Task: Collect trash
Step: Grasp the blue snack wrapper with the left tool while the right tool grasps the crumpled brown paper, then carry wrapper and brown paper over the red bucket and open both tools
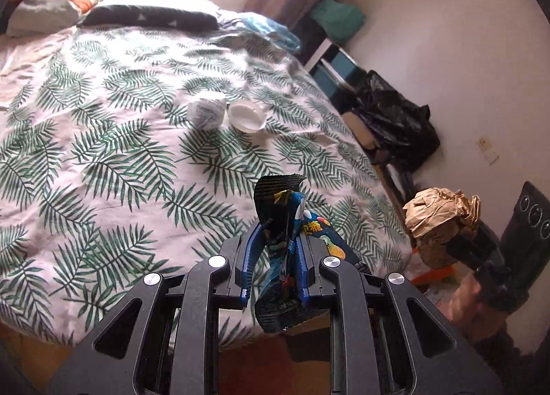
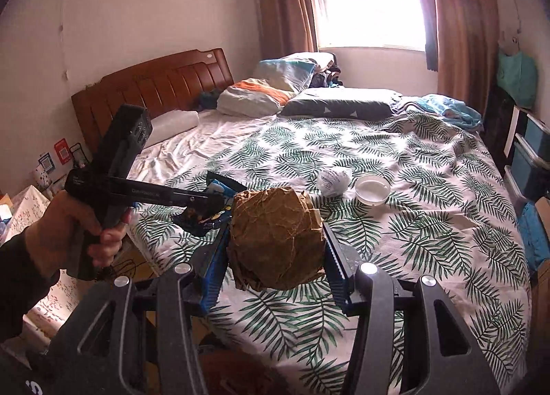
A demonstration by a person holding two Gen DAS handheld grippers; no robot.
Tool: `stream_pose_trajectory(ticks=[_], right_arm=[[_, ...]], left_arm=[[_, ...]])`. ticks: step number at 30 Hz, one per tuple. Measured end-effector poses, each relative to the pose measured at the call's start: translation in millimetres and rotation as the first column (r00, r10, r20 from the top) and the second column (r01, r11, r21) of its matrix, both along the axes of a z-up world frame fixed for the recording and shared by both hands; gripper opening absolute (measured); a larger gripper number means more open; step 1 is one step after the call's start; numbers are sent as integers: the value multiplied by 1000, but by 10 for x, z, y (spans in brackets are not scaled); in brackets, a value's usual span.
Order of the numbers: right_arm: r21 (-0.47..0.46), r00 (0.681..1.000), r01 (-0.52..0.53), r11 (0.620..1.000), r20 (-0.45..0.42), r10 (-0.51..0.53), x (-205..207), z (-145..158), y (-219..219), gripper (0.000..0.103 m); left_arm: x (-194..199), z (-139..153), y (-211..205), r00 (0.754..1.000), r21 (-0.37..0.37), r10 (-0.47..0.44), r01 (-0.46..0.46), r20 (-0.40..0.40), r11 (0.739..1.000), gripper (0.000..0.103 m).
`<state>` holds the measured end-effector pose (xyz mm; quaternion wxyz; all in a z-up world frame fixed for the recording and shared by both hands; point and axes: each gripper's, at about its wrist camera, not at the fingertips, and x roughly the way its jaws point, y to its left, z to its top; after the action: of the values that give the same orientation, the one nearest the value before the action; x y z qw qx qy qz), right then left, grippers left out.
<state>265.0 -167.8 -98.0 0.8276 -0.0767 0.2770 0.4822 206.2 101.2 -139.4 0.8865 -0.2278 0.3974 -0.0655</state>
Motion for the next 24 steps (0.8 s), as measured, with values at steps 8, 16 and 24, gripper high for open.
stream_pose_trajectory(ticks=[8,16,24], right_arm=[[9,1000,3,1000,4,-3,-625,263,-314,50],[-64,999,-26,998,-50,23,-1037,86,-492,50],[-154,988,-67,986,-146,44,-1219,-354,-518,50]], left_arm=[[-870,169,-289,1000,86,-14,13,6,996,20],[-1519,102,-498,998,182,-41,48,-39,982,20],[-1846,-420,-685,984,173,-62,92,-169,981,20]])
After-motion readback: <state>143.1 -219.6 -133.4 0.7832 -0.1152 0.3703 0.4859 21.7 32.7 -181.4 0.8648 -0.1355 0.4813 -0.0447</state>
